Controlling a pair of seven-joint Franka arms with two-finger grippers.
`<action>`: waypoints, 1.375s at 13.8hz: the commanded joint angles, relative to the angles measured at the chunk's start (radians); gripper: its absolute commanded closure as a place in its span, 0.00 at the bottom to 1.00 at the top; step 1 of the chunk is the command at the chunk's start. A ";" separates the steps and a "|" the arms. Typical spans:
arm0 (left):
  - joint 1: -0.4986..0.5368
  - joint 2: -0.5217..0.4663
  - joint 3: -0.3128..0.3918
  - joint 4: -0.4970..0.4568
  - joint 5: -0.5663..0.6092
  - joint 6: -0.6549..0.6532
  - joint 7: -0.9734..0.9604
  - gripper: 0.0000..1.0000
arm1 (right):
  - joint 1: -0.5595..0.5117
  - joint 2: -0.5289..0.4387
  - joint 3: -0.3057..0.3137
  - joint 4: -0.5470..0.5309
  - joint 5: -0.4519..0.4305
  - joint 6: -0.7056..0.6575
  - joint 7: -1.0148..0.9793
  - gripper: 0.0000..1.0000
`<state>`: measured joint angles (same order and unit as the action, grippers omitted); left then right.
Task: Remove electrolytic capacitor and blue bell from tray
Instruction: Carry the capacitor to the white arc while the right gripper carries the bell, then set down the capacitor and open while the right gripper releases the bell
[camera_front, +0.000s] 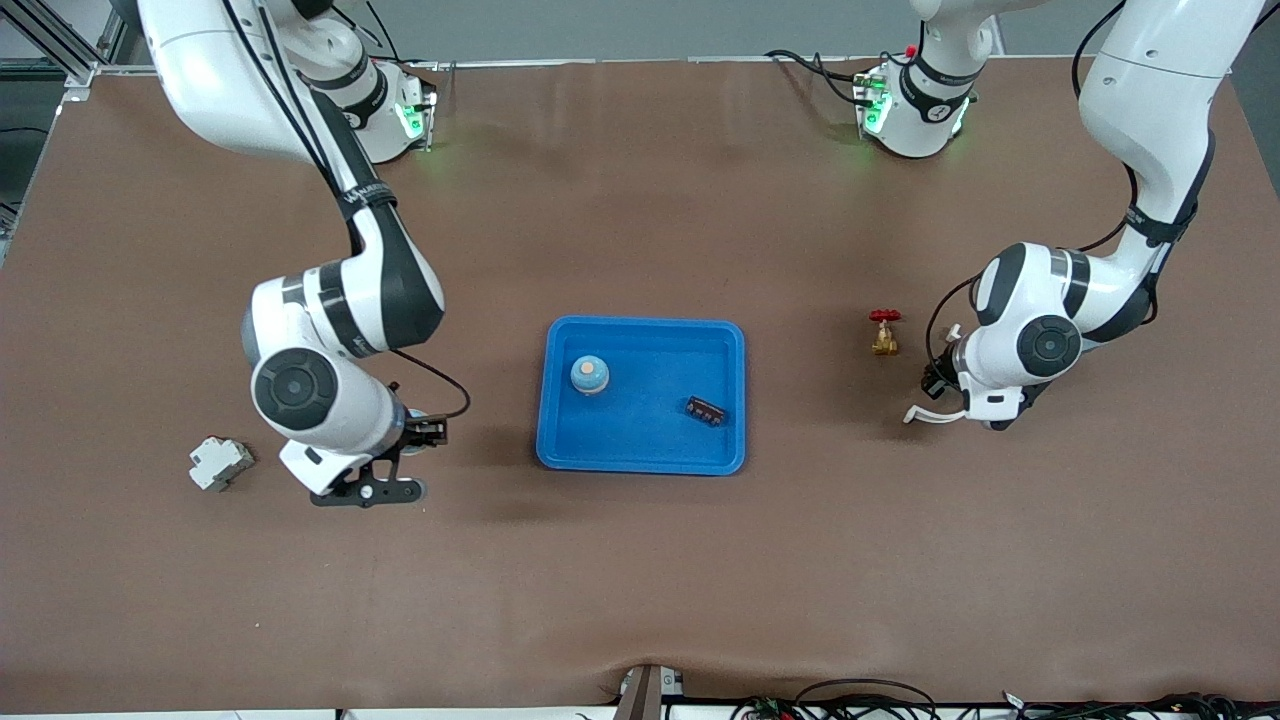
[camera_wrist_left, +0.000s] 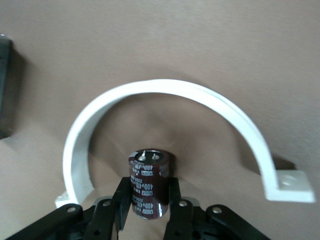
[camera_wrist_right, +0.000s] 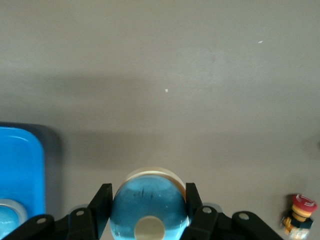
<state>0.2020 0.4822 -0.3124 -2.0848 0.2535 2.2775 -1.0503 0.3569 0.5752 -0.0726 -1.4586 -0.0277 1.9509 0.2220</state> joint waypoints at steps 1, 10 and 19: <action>-0.007 0.007 -0.019 0.029 0.012 -0.003 -0.010 0.00 | -0.048 -0.199 0.014 -0.355 -0.020 0.196 -0.106 1.00; -0.010 -0.056 -0.189 0.228 -0.020 -0.230 -0.126 0.00 | -0.248 -0.322 0.019 -0.798 -0.008 0.661 -0.403 1.00; -0.300 0.235 -0.221 0.580 -0.036 -0.144 -0.646 0.00 | -0.299 -0.235 0.048 -0.878 0.086 0.827 -0.452 1.00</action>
<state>-0.0642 0.6351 -0.5415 -1.5955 0.2121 2.1049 -1.6310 0.0730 0.3164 -0.0522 -2.3275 0.0239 2.7442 -0.2094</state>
